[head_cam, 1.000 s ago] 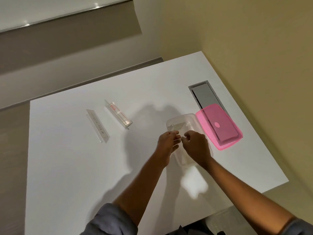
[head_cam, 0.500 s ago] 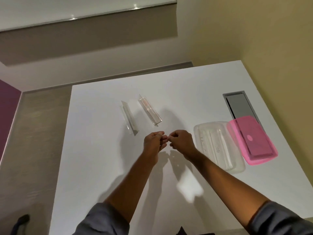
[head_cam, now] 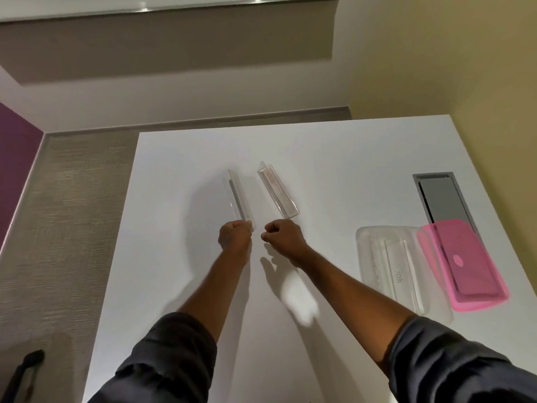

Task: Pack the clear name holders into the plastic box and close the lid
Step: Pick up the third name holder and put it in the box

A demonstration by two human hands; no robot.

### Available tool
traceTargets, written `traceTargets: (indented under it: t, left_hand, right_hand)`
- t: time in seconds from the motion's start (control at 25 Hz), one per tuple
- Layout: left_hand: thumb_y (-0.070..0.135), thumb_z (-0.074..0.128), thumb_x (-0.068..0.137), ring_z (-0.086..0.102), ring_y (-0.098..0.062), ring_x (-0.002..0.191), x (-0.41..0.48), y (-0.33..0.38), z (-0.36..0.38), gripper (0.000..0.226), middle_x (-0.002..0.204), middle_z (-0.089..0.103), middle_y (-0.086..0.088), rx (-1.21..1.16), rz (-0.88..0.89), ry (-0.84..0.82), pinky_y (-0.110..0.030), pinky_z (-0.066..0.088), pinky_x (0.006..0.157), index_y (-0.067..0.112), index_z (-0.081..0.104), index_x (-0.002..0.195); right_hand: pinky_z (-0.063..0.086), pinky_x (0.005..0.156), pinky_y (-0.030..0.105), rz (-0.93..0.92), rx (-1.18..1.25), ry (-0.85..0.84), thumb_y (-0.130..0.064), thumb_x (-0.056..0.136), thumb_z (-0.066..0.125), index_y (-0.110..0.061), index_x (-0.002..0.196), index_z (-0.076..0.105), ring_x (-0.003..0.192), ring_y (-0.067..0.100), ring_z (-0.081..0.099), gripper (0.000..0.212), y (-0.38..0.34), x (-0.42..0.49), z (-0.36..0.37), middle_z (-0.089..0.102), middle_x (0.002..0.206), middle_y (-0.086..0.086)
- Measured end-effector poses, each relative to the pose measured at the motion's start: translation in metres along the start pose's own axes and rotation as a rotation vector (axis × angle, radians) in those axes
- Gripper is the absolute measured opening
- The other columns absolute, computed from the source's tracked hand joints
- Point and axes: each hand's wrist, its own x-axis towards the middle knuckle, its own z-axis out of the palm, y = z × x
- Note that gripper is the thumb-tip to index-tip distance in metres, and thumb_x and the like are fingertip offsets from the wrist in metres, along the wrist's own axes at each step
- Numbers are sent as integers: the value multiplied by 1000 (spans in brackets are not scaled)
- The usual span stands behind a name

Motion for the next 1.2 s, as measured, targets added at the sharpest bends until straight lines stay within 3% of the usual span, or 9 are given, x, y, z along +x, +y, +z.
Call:
traceTargets:
  t: [0.2, 0.32, 0.44, 0.52, 0.6, 0.68, 0.8, 1.04, 1.2]
  left_hand:
    - [11, 81, 96, 79, -39, 108, 25, 8, 8, 29, 120, 79, -22, 42, 30, -18, -50, 65, 100, -3, 78, 121]
    - [7, 81, 95, 82, -36, 96, 32, 5, 9, 28, 112, 81, -17, 87, 53, -18, -48, 68, 93, 0, 79, 121]
    - [6, 79, 95, 83, -35, 90, 36, 1, 9, 12, 102, 81, -13, 105, 86, -12, -45, 69, 88, 6, 83, 106]
    - [7, 77, 98, 83, -33, 89, 34, 0, 8, 18, 117, 81, -16, 152, 115, 6, -44, 70, 85, 3, 82, 114]
    - [8, 75, 99, 83, -34, 89, 33, -2, 6, 20, 128, 79, -18, 196, 145, 11, -43, 71, 82, 2, 81, 118]
    - [9, 74, 100, 82, -34, 90, 32, -4, 1, 23, 133, 76, -17, 215, 154, 10, -37, 71, 76, 3, 80, 121]
    - [9, 74, 100, 79, -29, 86, 32, -9, -8, 27, 137, 75, -15, 207, 139, -5, -22, 65, 61, 4, 78, 126]
    - [6, 77, 98, 78, -39, 111, 15, -17, -16, 35, 143, 70, -15, 79, 31, -57, -47, 68, 93, 3, 73, 132]
    - [1, 75, 99, 77, -39, 112, -3, -25, -17, 41, 140, 69, -18, -80, -39, -181, -49, 67, 96, -1, 68, 139]
  right_hand:
    - [61, 86, 39, 2, -5, 14, -15, 88, 76, 5, 111, 77, 104, 33, 75, 30, -3, 22, 14, 80, 114, 20]
    - [53, 76, 26, 20, 18, -3, -17, 89, 78, -2, 112, 80, 93, 20, 72, 27, -2, 31, 19, 79, 103, 6]
    - [66, 84, 45, 28, 24, 7, -12, 89, 75, 12, 107, 73, 101, 44, 73, 30, -1, 34, 21, 76, 107, 29]
    - [60, 95, 61, 29, 10, 9, -9, 88, 72, 19, 111, 66, 108, 51, 68, 36, 0, 37, 22, 69, 115, 38]
    - [62, 95, 59, 43, 14, 7, -8, 88, 71, 20, 109, 64, 98, 53, 69, 36, 3, 39, 25, 69, 107, 39]
    - [62, 82, 47, 52, 45, 1, -9, 88, 73, 21, 102, 63, 72, 40, 62, 35, 5, 38, 25, 65, 84, 33]
    - [66, 80, 46, 69, 101, -4, -9, 91, 75, 22, 109, 62, 74, 21, 61, 38, 5, 33, 23, 72, 96, 34]
    - [62, 63, 17, 70, 171, -45, -9, 95, 76, 22, 113, 61, 78, 15, 72, 39, 5, 20, 15, 78, 106, 25]
    - [68, 89, 40, 82, 275, -107, -17, 97, 78, 12, 111, 73, 93, 26, 76, 32, 10, 10, 9, 77, 108, 26]
